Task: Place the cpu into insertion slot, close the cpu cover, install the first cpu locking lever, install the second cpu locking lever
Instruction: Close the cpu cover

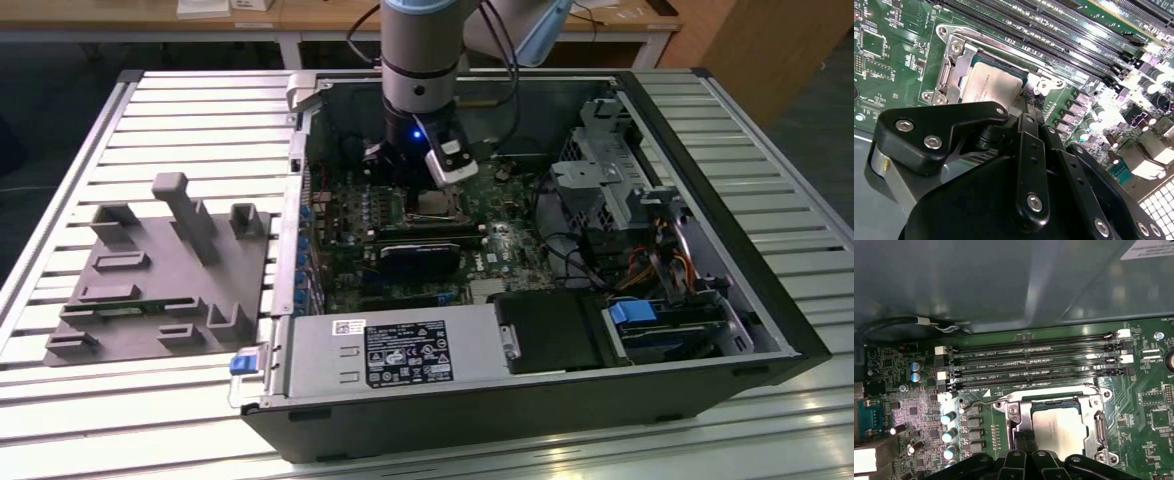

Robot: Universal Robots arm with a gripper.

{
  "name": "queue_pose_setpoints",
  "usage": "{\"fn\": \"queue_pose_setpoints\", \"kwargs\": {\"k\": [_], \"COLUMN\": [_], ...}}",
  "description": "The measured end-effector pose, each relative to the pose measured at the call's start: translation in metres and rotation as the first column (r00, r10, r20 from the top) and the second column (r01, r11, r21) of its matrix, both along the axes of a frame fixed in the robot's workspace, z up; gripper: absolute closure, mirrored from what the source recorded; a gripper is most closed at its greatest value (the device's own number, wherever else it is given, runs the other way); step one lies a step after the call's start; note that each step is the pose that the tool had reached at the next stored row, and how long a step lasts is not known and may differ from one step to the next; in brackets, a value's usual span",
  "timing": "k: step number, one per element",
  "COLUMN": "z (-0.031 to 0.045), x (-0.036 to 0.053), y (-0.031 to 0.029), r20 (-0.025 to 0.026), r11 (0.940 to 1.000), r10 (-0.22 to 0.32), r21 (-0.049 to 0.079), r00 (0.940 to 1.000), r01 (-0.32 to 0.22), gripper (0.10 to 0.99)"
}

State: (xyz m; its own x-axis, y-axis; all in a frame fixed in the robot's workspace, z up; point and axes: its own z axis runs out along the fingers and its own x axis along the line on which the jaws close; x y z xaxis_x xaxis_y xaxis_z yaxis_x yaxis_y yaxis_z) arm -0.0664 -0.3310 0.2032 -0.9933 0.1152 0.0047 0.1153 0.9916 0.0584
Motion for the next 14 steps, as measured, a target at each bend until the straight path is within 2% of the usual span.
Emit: {"fn": "queue_pose_setpoints", "kwargs": {"k": [14], "z": [-0.0041], "x": [-0.0007], "y": [-0.0001], "r20": [-0.0001], "r11": [1.0000], "r10": [0.007], "r21": [0.000], "r00": [1.0000], "r01": [-0.007], "gripper": [0.980]}}
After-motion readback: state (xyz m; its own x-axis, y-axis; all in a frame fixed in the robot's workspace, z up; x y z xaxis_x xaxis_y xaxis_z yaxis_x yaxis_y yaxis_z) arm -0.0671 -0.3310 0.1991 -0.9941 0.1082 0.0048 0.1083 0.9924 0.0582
